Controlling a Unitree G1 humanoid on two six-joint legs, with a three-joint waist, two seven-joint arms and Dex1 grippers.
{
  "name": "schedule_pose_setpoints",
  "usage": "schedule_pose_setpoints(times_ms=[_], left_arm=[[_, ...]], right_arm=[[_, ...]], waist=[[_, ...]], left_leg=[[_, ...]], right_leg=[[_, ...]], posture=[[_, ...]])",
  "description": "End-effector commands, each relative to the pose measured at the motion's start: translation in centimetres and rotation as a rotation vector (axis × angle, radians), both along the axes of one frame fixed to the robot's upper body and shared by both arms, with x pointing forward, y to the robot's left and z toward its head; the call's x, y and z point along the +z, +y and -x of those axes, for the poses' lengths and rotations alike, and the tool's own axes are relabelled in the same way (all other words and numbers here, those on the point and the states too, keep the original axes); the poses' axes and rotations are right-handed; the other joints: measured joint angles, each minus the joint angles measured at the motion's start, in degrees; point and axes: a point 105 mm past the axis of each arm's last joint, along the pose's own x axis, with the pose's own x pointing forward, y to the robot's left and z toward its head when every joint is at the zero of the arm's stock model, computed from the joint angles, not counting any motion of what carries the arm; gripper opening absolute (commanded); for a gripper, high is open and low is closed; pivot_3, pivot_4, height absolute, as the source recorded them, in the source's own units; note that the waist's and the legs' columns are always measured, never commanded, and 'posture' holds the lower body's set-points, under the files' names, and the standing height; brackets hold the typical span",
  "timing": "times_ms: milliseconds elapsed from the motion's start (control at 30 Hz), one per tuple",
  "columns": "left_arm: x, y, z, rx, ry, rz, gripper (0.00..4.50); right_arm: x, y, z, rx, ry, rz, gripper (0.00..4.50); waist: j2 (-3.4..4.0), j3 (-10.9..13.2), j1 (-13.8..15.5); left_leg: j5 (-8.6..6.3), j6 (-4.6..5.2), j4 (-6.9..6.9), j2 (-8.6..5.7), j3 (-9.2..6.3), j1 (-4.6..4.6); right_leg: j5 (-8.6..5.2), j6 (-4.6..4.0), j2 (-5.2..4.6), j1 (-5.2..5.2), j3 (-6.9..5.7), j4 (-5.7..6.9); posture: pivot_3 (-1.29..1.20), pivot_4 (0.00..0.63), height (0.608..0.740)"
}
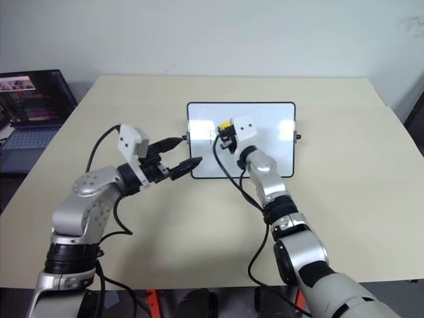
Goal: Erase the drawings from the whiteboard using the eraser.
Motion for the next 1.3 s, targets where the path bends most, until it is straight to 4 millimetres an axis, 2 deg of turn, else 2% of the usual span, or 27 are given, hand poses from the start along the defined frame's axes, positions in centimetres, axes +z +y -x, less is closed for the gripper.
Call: schedule_pose_setpoints(times_ms=[33, 300, 533, 933, 1067, 1300], left_arm=[[1.6, 0.0, 0.2, 0.000, -0.055, 0.007, 4.50], [1.8, -0.3, -0.1, -0.010, -0.056, 0.014, 4.50], [2.1, -0.4, -0.4, -0.014, -0.063, 0.018, 4.50], [2.0, -0.3, -0.4, -0.012, -0.063, 0.020, 4.50], [2.0, -0.3, -0.5, -0.014, -0.062, 0.020, 4.50], [1.9, -0.5, -0.5, -0.022, -0.060, 0.024, 4.50]], right_arm=[[1.1, -0.5, -0.2, -0.020, -0.031, 0.000, 1.29], [-0.7, -2.1, 0.0, -0.071, 0.000, 0.107, 1.29], [-2.9, -3.7, 1.5, -0.084, 0.035, 0.201, 1.29], [-4.8, -7.8, 2.9, -0.148, 0.089, 0.277, 1.29], [-4.2, -8.4, 2.8, -0.164, 0.081, 0.276, 1.29], [0.2, -7.0, 2.5, -0.151, -0.017, 0.210, 1.29]], waist=[[0.00, 0.0, 0.0], [-0.03, 0.0, 0.2], [-0.07, -0.1, 0.2], [-0.08, -0.1, 0.3], [-0.08, -0.1, 0.3], [-0.07, 0.0, 0.2]], left_leg=[[0.00, 0.00, 0.01, 0.00, 0.00, 0.00], [0.00, 0.00, 0.03, -0.01, -0.01, -0.02], [-0.01, 0.01, 0.06, -0.01, -0.02, -0.01], [-0.02, 0.04, 0.09, -0.03, -0.10, 0.35], [-0.02, 0.04, 0.12, -0.05, -0.16, 0.40], [-0.01, 0.04, 0.12, -0.04, -0.17, 0.40]], right_leg=[[0.00, 0.00, 0.00, 0.00, 0.00, 0.01], [0.00, -0.01, -0.01, 0.01, -0.01, 0.02], [0.00, 0.00, -0.01, 0.02, -0.01, 0.04], [0.01, 0.00, -0.01, 0.48, -0.07, -0.01], [0.01, 0.01, -0.01, 0.57, -0.11, -0.03], [0.01, 0.01, -0.01, 0.57, -0.11, -0.03]], posture=[[0.00, 0.150, 0.740], [0.00, 0.150, 0.740], [0.00, 0.150, 0.740], [0.00, 0.150, 0.740], [0.00, 0.150, 0.740], [0.00, 0.150, 0.740]])
